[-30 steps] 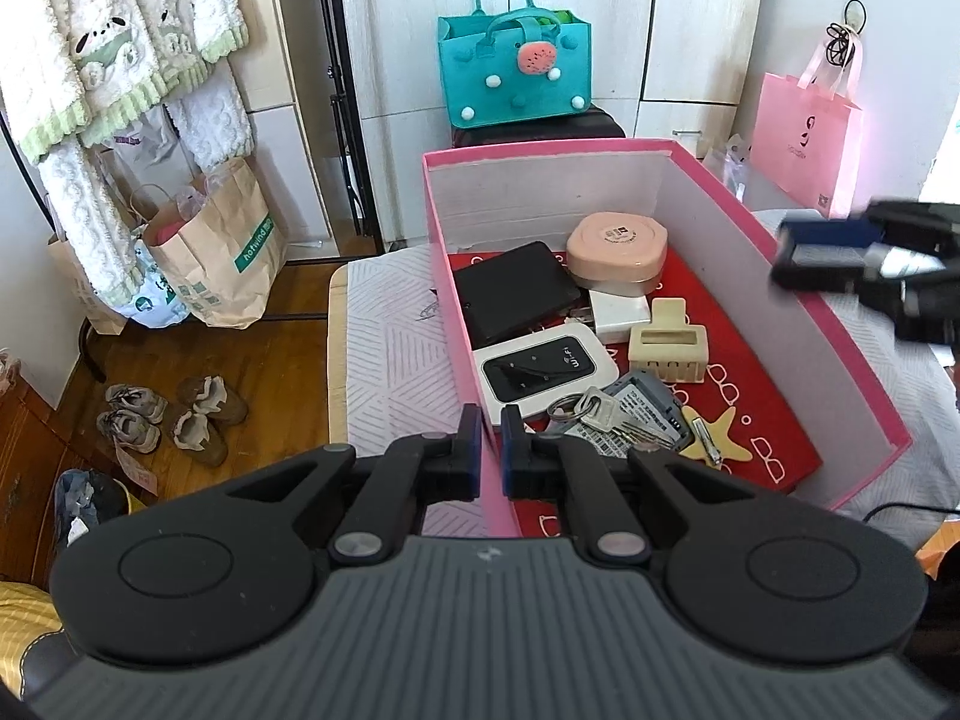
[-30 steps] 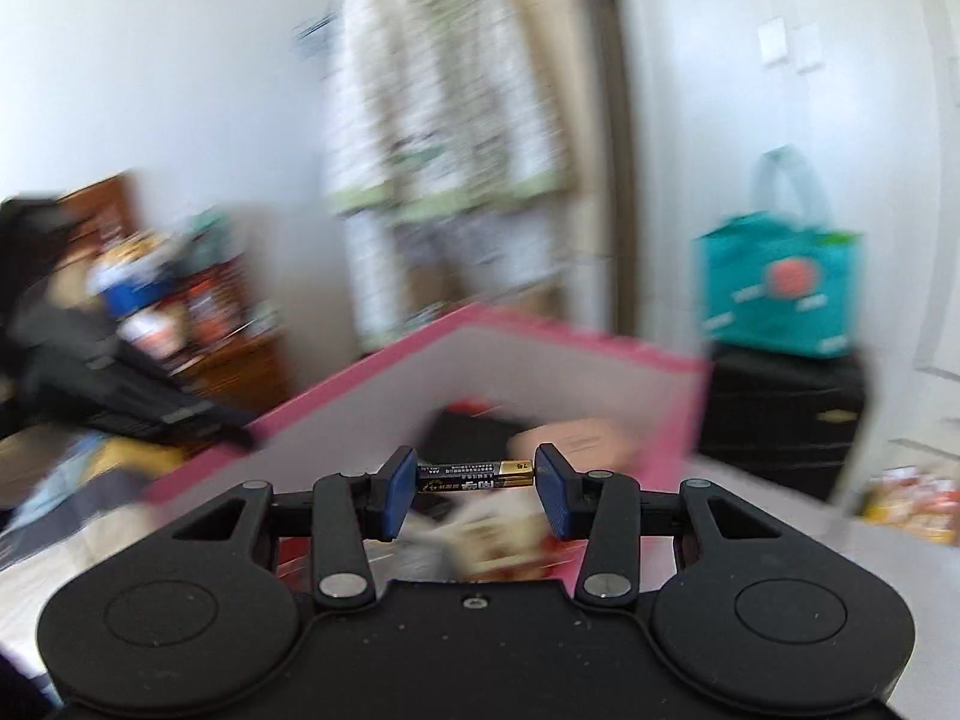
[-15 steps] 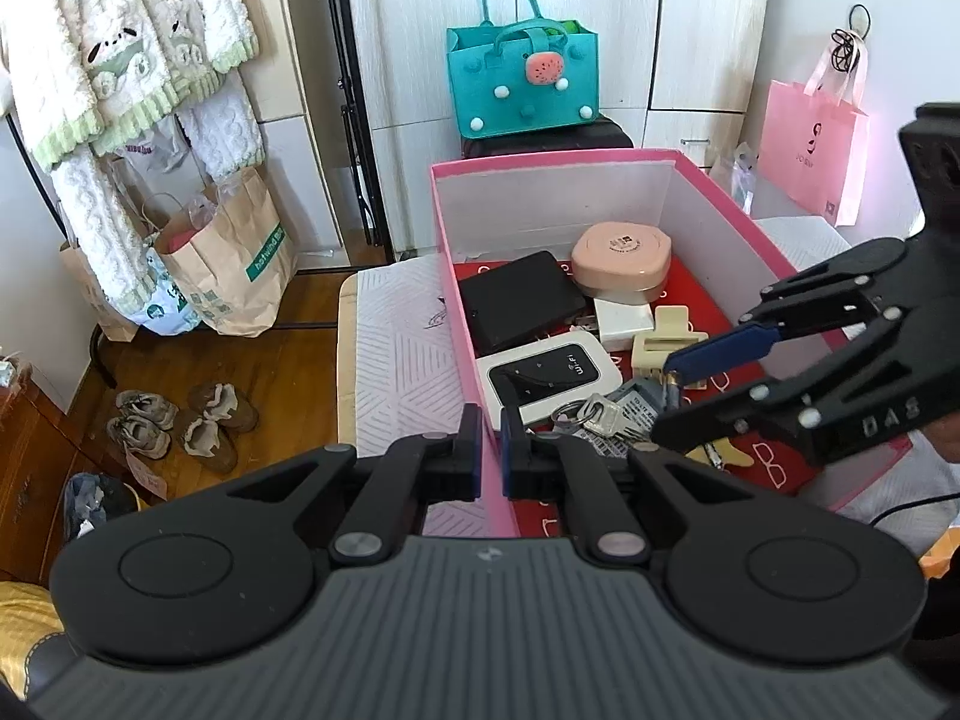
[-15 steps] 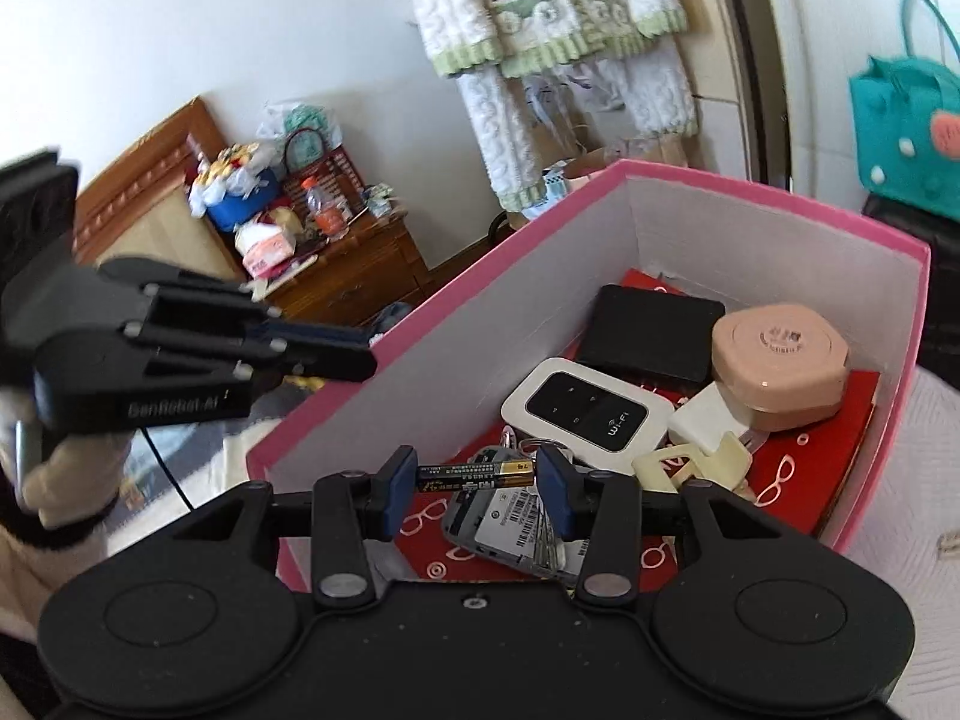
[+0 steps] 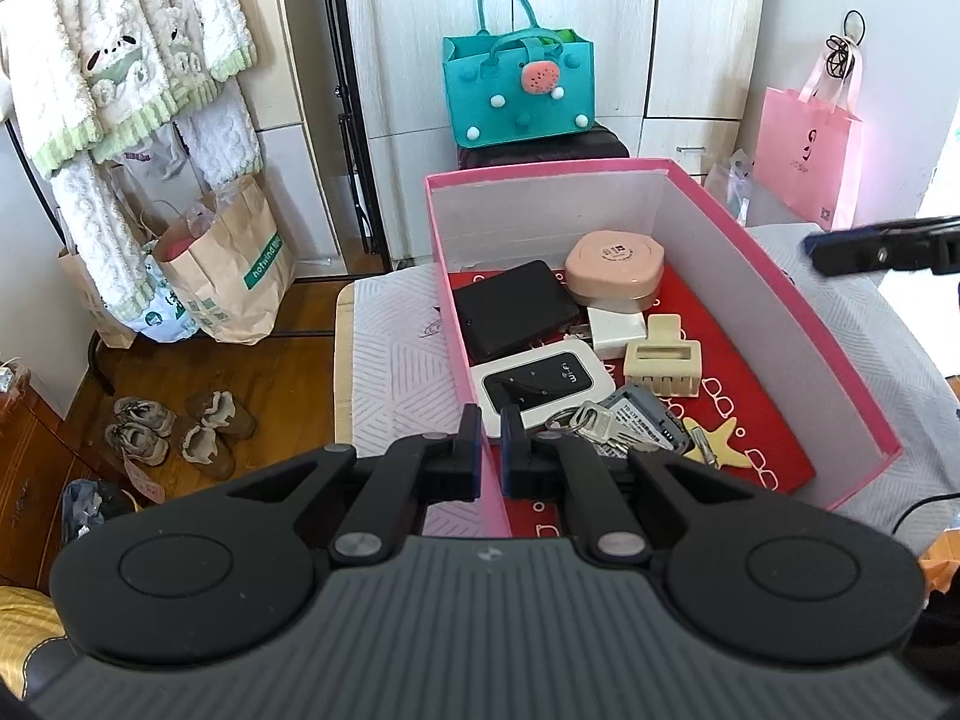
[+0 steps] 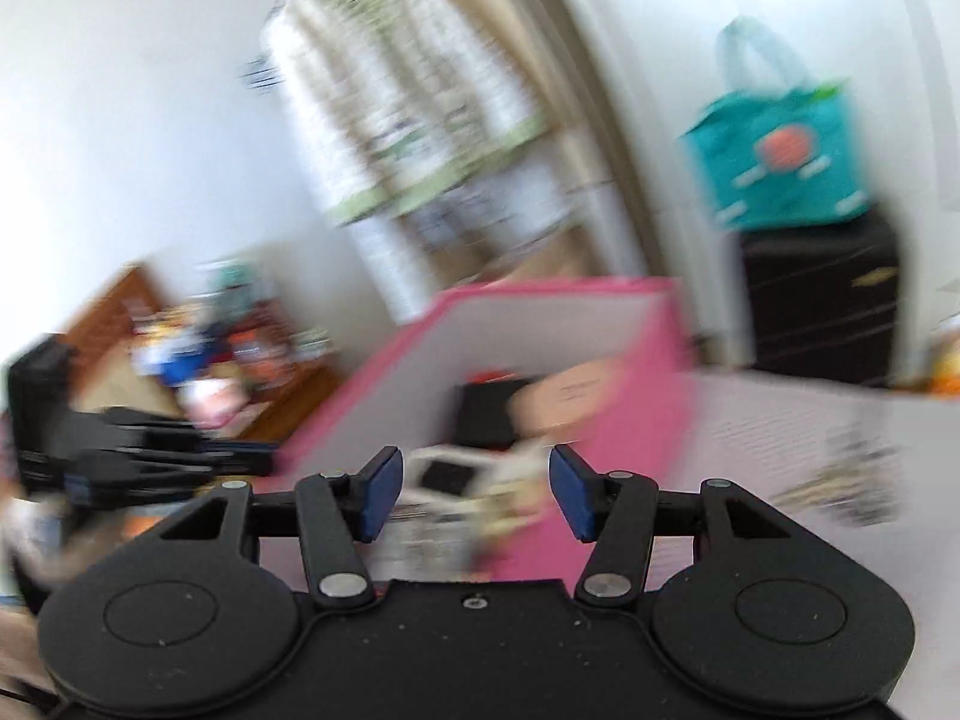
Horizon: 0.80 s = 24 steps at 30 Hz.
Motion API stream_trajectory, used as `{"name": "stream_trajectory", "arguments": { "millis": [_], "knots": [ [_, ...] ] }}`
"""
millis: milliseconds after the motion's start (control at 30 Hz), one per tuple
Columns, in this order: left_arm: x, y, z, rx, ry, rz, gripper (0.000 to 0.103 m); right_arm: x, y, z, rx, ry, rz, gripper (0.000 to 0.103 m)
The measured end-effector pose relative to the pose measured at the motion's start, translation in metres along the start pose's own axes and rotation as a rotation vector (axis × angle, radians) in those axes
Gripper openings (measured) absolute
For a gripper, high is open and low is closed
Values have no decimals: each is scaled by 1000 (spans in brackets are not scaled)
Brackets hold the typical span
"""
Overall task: Organize rigid objects
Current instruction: 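Move the right gripper back over the silver keys on the bed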
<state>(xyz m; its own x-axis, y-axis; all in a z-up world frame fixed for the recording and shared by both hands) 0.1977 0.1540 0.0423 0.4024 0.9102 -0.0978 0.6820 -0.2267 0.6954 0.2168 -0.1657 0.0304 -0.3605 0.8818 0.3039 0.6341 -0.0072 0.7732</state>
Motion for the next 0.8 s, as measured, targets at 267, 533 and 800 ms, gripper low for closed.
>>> {"name": "stream_trajectory", "arguments": {
  "millis": [267,533,800],
  "knots": [
    [-1,1,-1,-11,-2,-8,5,-55,-13,-20,-41,-406,-153,60],
    [-17,3,7,24,-61,0,5,-77,-31,21,55,-409,-209,60],
    [-14,16,-6,17,27,52,10,-82,-32,58,98,-363,-249,61]
  ]
}}
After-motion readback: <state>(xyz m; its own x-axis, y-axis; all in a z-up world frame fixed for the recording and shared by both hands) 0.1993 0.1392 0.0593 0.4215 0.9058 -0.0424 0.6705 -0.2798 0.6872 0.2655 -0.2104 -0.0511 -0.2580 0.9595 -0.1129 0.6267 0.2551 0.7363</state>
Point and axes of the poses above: each gripper's, at about its wrist camera, not at the fingertips, and z roughly the way its jaws point, x to its left, y to its top, the point moved 2 cm from there along z, roughly the way its jaws point, and after that the axes turned 9 degrees about -y, right-handed, at the moved point
